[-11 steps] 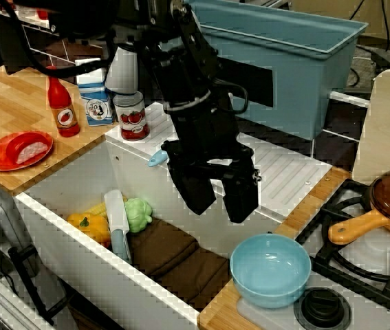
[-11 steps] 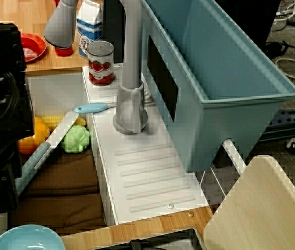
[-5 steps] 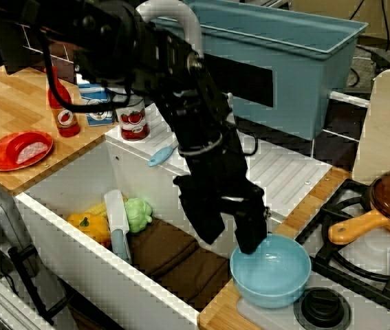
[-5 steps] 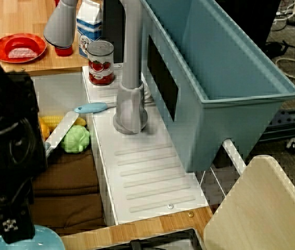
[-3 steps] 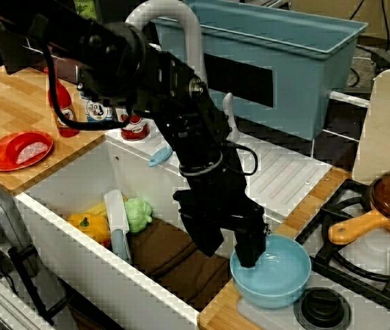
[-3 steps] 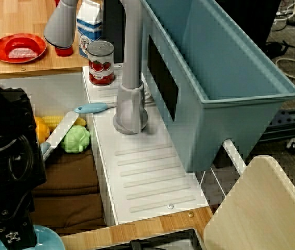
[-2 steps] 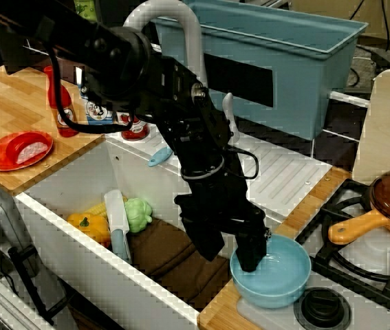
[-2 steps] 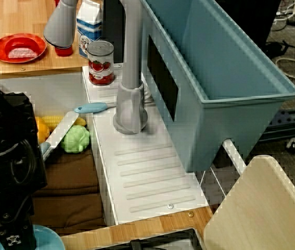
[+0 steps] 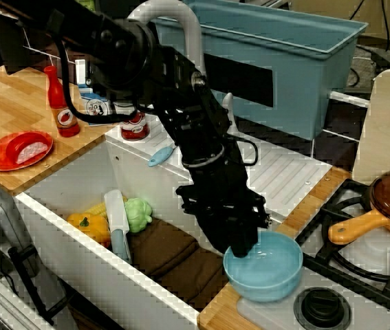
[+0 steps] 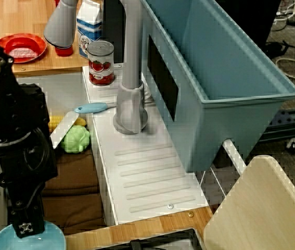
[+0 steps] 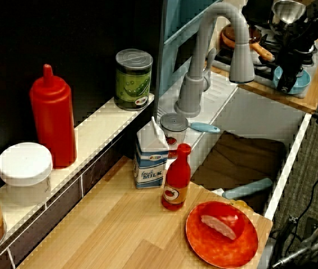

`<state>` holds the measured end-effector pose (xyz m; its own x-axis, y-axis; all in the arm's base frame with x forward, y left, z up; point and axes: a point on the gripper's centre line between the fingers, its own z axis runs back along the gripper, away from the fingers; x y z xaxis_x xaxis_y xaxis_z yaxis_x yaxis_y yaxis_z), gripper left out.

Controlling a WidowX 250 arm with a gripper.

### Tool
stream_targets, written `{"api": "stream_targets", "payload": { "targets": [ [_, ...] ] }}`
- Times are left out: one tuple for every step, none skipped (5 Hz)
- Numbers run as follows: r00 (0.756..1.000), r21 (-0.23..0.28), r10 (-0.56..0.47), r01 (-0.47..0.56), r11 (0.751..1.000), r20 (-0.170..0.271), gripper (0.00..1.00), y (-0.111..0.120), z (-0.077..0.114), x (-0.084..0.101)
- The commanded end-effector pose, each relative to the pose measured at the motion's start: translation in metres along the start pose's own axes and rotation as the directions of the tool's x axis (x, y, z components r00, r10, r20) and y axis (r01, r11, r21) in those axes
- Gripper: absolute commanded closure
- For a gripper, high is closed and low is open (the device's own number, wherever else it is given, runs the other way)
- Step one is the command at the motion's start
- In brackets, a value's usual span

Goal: Lift bowl

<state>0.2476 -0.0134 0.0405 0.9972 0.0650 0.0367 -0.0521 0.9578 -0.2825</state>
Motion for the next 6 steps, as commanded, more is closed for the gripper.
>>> {"api": "stream_targets", "payload": {
  "targets": [
    [0.998, 0.009, -0.003, 0.003, 1.000, 0.064, 1.00, 0.005, 0.009, 0.006],
    [0.997, 0.014, -0.006, 0.005, 1.000, 0.082, 1.00, 0.005, 0.012, 0.001],
    [0.998, -0.026, -0.005, 0.007, 1.000, 0.062, 1.00, 0.007, 0.020, -0.004],
    [1.000, -0.090, -0.020, 0.021, 0.996, 0.013, 1.00, 0.000, 0.044, -0.008],
    [0.998, -0.174, -0.053, 0.046, 0.984, -0.035, 1.00, -0.016, 0.087, -0.012],
    [0.997, -0.257, -0.064, 0.048, 0.965, -0.053, 1.00, -0.027, 0.128, -0.008]
  ]
}}
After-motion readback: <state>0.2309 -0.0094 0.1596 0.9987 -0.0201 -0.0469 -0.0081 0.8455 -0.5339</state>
